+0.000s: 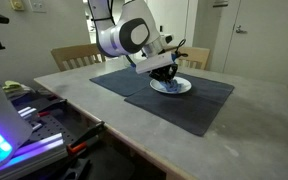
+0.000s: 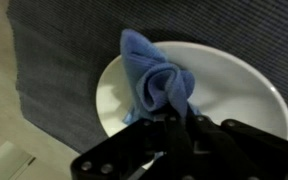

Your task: Wipe the white plate with the blue towel

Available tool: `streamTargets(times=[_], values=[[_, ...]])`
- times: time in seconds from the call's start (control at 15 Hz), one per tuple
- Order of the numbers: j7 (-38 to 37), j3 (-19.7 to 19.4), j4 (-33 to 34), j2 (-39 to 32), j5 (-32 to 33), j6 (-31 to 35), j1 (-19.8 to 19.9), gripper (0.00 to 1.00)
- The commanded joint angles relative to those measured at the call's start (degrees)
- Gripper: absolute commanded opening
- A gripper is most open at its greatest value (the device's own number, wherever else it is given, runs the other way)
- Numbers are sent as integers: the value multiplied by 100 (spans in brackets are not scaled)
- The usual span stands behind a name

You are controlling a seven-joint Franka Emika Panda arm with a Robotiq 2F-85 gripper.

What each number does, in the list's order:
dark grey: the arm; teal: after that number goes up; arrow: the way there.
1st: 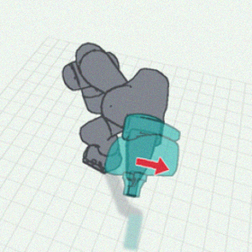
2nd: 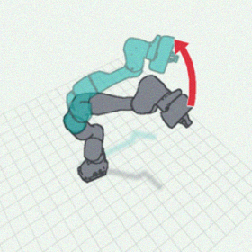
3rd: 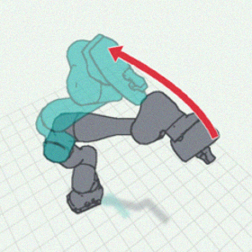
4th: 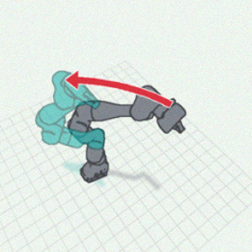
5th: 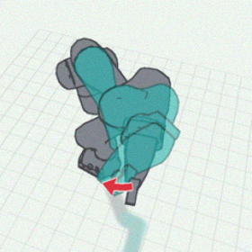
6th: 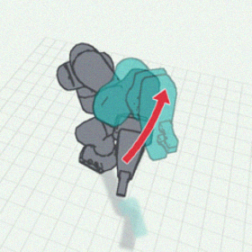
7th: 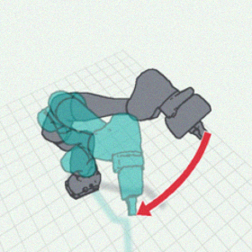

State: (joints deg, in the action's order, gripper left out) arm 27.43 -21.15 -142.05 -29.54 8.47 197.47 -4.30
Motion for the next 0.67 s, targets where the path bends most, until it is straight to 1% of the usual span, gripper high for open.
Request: streamTargets(times=[0.0,0.13,0.27,0.4,0.47,0.53,0.6], values=[[-173,428,-162,-2,384,-290,411,2],[-231,593,-205,44,526,-314,585,2],[-302,885,-230,118,747,-345,941,2],[-481,1487,-245,223,1147,-530,1620,2],[-622,1980,-250,291,1433,-698,2148,2],[-728,2342,-252,281,1593,-757,2510,2],[-791,2768,-213,250,1763,-842,2974,2]])
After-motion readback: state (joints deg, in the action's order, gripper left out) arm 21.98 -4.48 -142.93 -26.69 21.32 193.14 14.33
